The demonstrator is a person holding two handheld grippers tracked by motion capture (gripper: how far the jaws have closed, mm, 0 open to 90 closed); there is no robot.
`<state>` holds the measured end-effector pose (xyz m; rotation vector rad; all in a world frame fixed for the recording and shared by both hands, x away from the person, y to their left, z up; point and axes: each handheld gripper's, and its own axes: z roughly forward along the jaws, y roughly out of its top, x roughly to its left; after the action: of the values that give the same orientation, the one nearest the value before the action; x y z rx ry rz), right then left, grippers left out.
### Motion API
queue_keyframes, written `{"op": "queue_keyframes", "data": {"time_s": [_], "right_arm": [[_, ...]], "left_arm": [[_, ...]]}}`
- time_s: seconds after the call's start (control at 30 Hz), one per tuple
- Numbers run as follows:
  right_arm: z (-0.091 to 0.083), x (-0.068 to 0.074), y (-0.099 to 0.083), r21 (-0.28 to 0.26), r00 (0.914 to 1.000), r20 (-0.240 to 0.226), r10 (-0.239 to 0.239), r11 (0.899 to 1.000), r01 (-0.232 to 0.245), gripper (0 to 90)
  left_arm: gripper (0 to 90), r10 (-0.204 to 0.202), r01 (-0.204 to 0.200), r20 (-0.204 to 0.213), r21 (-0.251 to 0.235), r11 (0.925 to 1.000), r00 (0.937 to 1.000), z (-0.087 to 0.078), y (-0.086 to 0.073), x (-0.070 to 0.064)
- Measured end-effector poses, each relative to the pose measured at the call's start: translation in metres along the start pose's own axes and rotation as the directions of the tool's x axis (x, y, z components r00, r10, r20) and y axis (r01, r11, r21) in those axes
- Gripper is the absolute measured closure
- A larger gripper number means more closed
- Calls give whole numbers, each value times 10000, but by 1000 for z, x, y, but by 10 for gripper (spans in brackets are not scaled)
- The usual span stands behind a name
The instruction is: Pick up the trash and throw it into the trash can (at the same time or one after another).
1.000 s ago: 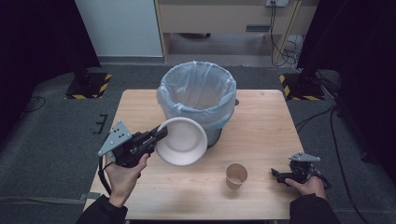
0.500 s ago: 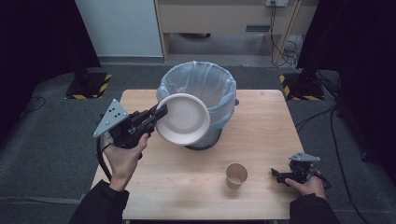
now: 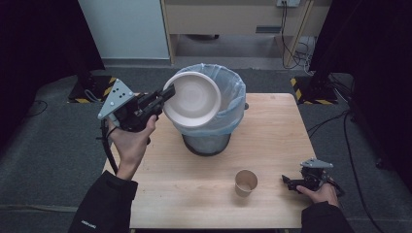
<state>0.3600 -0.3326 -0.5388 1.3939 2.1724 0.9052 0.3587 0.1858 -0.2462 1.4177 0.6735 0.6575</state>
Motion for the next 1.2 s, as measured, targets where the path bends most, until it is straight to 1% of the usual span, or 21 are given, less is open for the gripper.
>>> {"op": "queue_keyframes", "data": {"time_s": [0.03, 0.07, 0.13, 0.17, 0.23, 0.27, 0.33, 0.37, 0.4, 0.43, 0.47, 0.5, 0.57, 0.67, 0.8, 0.83, 0.87, 0.93, 0.97, 1.03, 1.2], "right_arm": [[0, 0, 0, 0, 10000, 0, 0, 10000, 0, 7], [0, 0, 0, 2, 10000, -1, -3, 10000, 3, 7], [0, 0, 0, -1, 10000, -1, -2, 10000, 2, 7], [0, 0, 0, -2, 10000, -2, -1, 10000, 1, 7], [0, 0, 0, 1, 10000, -1, -3, 10000, 3, 6], [0, 0, 0, 0, 10000, -1, -6, 10000, 6, 6], [0, 0, 0, 6, 10000, -3, -20, 10000, 20, 7], [0, 0, 0, -1, 10000, -2, -3, 10000, 3, 7], [0, 0, 0, -1, 10000, -2, -2, 10000, 2, 7], [0, 0, 0, -1, 10000, -2, -2, 10000, 2, 7], [0, 0, 0, -2, 10000, -2, -3, 10000, 3, 7], [0, 0, 0, -2, 10000, -2, -3, 10000, 3, 7], [0, 0, 0, -13, 10000, -6, -24, 10000, 24, 8], [0, -1, 0, -22, 10000, -11, -65, 10000, 65, 8], [1, 0, 0, -36, 10000, -15, -37, 10000, 37, 8], [1, 0, 0, -36, 10000, -15, -37, 10000, 37, 8], [1, 0, 0, -41, 10000, -13, -44, 10000, 44, 8], [1, -1, 0, -45, 10000, -10, -50, 10000, 50, 8], [1, -1, 0, -43, 10000, -12, -49, 10000, 49, 8], [1, 0, 0, -39, 10000, -20, -42, 10000, 42, 8], [1, 0, 1, -27, 10000, -31, -38, 10000, 38, 8]], "left_arm": [[828, 0, 0, 0, 0, 10000, 10000, 0, 0, 0], [828, 54, -55, -125, -86, 9999, 9999, 3, 4, 4], [828, 16, -19, -191, -132, 9999, 9998, 7, 7, 7], [828, -89, 87, -211, -73, 9999, 9997, 8, 8, 8], [828, -77, 75, -242, -83, 9999, 9997, 10, 9, 9], [828, 5, -11, -314, -189, 9998, 9995, 14, 11, 11], [828, -23, 17, -332, -186, 9998, 9994, 18, 12, 12], [828, -136, 132, -313, -114, 9998, 9994, 21, 12, 12], [828, -19, 12, -375, -184, 9998, 9993, 24, 13, 13], [828, -19, 12, -375, -184, 9998, 9993, 24, 13, 13], [828, -49, 40, -430, -227, 9997, 9991, 30, 14, 14], [828, -49, 40, -430, -227, 9997, 9991, 30, 14, 14], [828, -38, 24, -546, -254, 9997, 9985, 38, 15, 16], [828, 51, -66, -665, -232, 9997, 9978, 44, 15, 17], [828, 114, -118, -909, -39, 9999, 9958, 58, 11, 21], [828, 114, -118, -909, -39, 9999, 9958, 58, 11, 21], [828, 19, -12, -974, 70, 10000, 9952, 64, 7, 23], [828, 124, -105, -1249, 158, 9998, 9921, 69, 4, 27], [828, 117, -99, -1201, 160, 9998, 9927, 72, 3, 27], [828, 144, -122, -1264, 183, 9998, 9919, 74, 1, 28], [827, 295, -217, -1464, 545, 9983, 9888, 89, -10, 34]]}}
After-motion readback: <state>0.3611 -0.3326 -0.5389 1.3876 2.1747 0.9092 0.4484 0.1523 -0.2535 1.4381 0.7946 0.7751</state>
